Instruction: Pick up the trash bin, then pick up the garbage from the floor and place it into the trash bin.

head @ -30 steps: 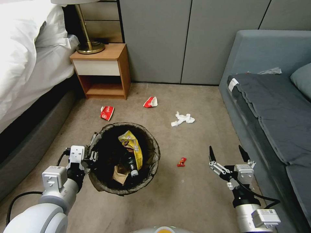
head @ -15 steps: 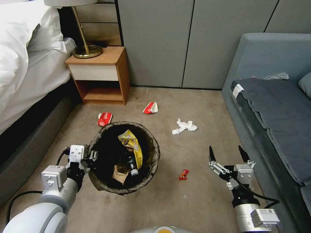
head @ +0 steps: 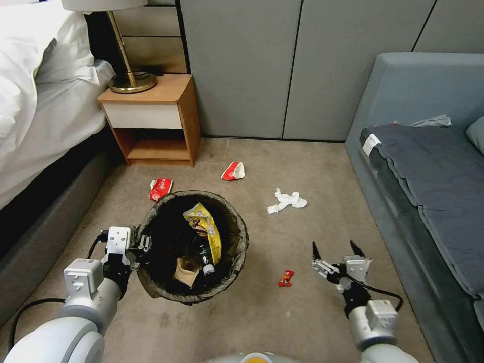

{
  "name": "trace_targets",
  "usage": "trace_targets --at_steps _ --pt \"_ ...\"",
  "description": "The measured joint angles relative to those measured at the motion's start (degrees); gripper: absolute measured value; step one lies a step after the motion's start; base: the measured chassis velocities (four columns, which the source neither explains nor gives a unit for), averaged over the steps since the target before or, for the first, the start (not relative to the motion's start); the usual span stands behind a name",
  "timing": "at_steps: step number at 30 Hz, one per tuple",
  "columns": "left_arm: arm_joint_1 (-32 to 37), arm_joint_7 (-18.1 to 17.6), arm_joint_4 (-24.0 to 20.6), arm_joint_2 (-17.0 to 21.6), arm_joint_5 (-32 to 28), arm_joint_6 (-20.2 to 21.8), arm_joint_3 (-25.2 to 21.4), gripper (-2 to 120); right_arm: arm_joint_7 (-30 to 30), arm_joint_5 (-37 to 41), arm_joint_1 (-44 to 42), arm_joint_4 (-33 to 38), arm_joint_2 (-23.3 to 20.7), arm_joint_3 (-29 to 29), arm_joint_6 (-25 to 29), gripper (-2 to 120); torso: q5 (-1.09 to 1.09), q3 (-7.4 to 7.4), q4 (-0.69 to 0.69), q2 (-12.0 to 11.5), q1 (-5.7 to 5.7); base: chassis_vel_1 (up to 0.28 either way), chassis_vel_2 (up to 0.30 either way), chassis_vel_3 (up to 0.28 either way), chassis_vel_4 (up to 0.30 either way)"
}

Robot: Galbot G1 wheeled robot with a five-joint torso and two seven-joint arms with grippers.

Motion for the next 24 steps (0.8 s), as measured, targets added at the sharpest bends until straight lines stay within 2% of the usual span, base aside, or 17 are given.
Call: trace_targets --at_steps 3,9,12,14,15,17,20,23,24 --pt "0.09 -0.05 0.00 0.02 0.00 0.06 0.01 3 -2.96 1.51 1.45 -2.16 0.06 -0.57 -2.87 100 -0.01 0.00 -0.01 0.00 0.00 0.000 0.000 0.000 0.000" --pt "0.22 -0.09 0.00 0.36 0.00 0.13 0.18 3 -4.71 1.91 4.20 -6.88 -0.17 -1.96 -3.43 100 -0.01 0.00 -0.01 0.00 0.00 0.000 0.000 0.000 0.000" --pt "0.45 -0.10 0.00 0.81 -0.06 0.15 0.18 3 -6.06 1.55 6.47 -11.02 -0.43 -3.24 -0.94 100 -0.01 0.00 -0.01 0.00 0.00 0.000 0.000 0.000 0.000" --pt "0.53 -0.14 0.00 1.18 -0.39 0.21 0.06 3 -7.62 0.72 8.43 -14.84 -0.60 -4.04 2.55 100 -0.01 0.00 0.00 0.00 0.00 0.000 0.000 0.000 0.000" --pt "0.58 -0.53 0.00 1.69 -1.26 0.53 -0.27 3 -10.08 -0.63 10.62 -19.68 -0.83 -4.54 6.47 100 0.00 0.00 0.00 0.00 0.00 0.000 0.000 0.000 0.000" --pt "0.68 -0.83 0.00 2.04 -1.84 0.72 -0.47 3 -11.06 -1.08 11.66 -22.27 -0.99 -5.00 8.38 100 -0.01 0.00 -0.02 0.00 0.00 0.000 0.000 0.000 0.000" --pt "1.01 -1.14 0.00 2.46 -2.26 0.91 -0.69 3 -11.64 -1.13 13.42 -26.39 -1.24 -6.22 11.22 100 -0.01 0.00 -0.02 0.00 0.00 0.000 0.000 0.000 0.000" --pt "1.75 -1.23 0.00 2.66 -2.23 1.00 -0.58 3 -11.81 -1.01 16.90 -33.80 -0.96 -9.10 16.40 100 0.00 0.00 0.00 0.00 0.00 0.000 0.000 0.000 0.000" --pt "1.75 -1.23 0.00 2.66 -2.23 1.00 -0.58 3 -11.81 -1.01 16.90 -33.80 -0.96 -9.10 16.40 100 0.00 0.00 0.00 0.00 0.00 0.000 0.000 0.000 0.000"
